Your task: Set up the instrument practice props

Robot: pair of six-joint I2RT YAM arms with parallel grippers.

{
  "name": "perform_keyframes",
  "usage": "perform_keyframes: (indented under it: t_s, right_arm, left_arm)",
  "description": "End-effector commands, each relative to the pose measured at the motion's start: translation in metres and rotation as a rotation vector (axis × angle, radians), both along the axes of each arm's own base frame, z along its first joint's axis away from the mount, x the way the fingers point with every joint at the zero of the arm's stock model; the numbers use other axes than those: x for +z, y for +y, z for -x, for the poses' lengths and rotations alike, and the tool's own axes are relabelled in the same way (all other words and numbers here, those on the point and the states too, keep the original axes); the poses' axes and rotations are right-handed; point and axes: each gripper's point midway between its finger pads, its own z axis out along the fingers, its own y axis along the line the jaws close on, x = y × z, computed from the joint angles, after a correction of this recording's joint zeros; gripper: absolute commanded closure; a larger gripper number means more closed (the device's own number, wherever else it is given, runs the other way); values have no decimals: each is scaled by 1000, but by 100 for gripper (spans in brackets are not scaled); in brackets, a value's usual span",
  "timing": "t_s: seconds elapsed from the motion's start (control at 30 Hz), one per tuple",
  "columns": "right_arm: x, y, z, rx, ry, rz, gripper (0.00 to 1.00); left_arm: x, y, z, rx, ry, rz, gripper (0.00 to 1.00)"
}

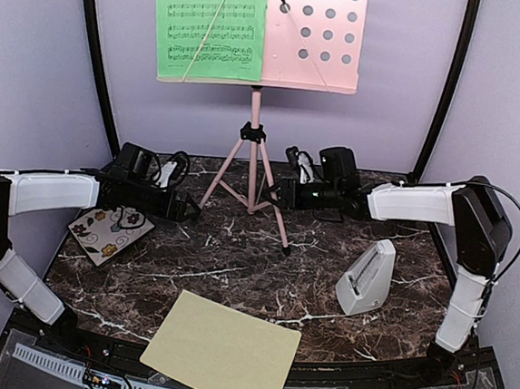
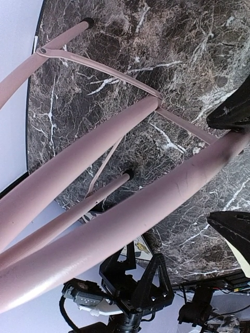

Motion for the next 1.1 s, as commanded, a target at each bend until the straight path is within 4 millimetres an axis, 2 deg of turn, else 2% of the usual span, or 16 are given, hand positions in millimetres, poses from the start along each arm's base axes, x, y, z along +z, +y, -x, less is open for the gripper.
perform_keyframes:
  t_s: [0.0,0.13,0.33,0.53,0.67,0.77,0.8,0.87,0.97,1.0,1.07]
  right_arm:
    - [28,15,28,96,-30,-70,46]
    - [32,9,29,73,-44,-61,45]
    - [42,-11,19,-2,-64,-28,32]
    - [47,-29,20,-34,-84,29,24]
    - [49,-38,30,-27,-88,64,23]
    - [49,-44,42,4,-96,98,23]
    - [58,-48,49,19,-110,98,24]
    - [57,-50,62,57,-109,124,27]
    - [56,-46,88,122,-112,142,32]
    - [44,-45,100,148,-94,165,34]
    - [33,-36,122,211,-94,195,37]
  left_arm:
    - [0,-2,20,-30,32,0,17]
    - [-6,-3,33,-32,86,-8,17]
    - [-21,5,59,18,249,-1,15]
    - [-38,9,103,78,467,79,14]
    - [-50,18,137,103,607,73,15]
    - [-53,24,156,123,666,83,17]
    - [-55,24,162,131,690,94,18]
    - [-60,27,175,138,730,106,20]
    - [-70,33,189,158,768,101,23]
    - [-71,34,192,163,777,101,24]
    - [-74,34,197,167,785,99,24]
